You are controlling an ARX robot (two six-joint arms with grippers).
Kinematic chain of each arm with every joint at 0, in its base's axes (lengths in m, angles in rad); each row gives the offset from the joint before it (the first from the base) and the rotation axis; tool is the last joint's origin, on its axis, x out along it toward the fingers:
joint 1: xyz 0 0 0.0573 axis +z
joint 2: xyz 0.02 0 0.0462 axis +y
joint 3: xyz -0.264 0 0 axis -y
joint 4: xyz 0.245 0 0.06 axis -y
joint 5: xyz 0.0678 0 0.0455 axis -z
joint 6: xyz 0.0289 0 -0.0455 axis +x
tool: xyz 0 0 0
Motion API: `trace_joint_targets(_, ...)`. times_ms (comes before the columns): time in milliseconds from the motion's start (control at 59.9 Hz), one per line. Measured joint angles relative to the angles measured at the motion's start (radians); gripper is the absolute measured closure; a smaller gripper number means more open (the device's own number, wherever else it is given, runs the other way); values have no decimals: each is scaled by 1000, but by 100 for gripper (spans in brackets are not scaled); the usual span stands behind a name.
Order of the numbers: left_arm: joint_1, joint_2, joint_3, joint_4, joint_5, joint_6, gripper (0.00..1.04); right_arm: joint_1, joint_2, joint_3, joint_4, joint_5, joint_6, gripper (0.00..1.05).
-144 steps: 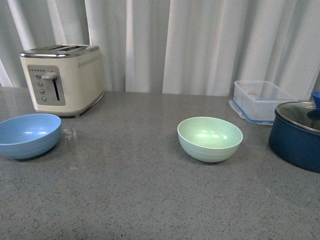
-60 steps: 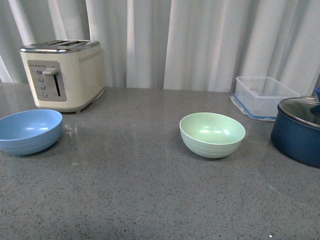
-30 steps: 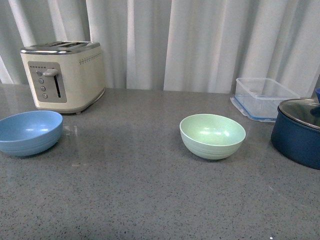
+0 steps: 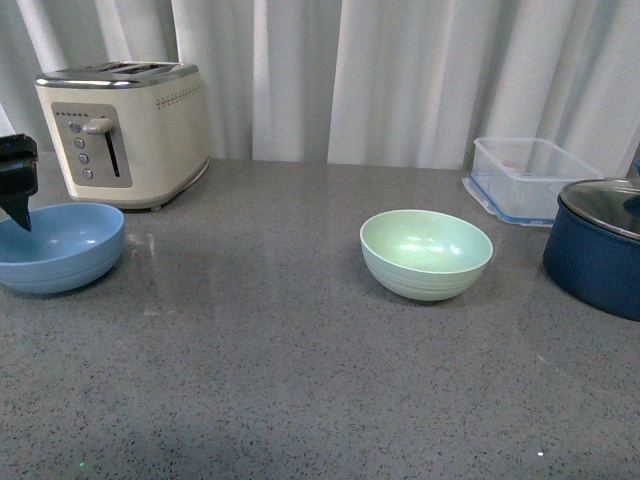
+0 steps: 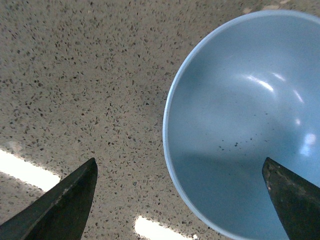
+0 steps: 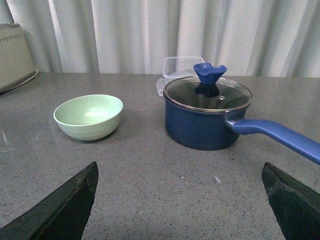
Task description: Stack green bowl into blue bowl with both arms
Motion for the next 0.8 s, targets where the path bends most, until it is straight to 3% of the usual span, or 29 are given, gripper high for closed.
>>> trace_joint_targets(251,-7,80,7,19,-2,-34,10,0,0,0,0,0,0,10)
trace_joint_targets(367,-9,99,9,32,-8,-42,35,0,0,0,0,0,0,10)
trace_joint_targets(802,-12,99,21,32,7,-77,100,0,0,0,0,0,0,10)
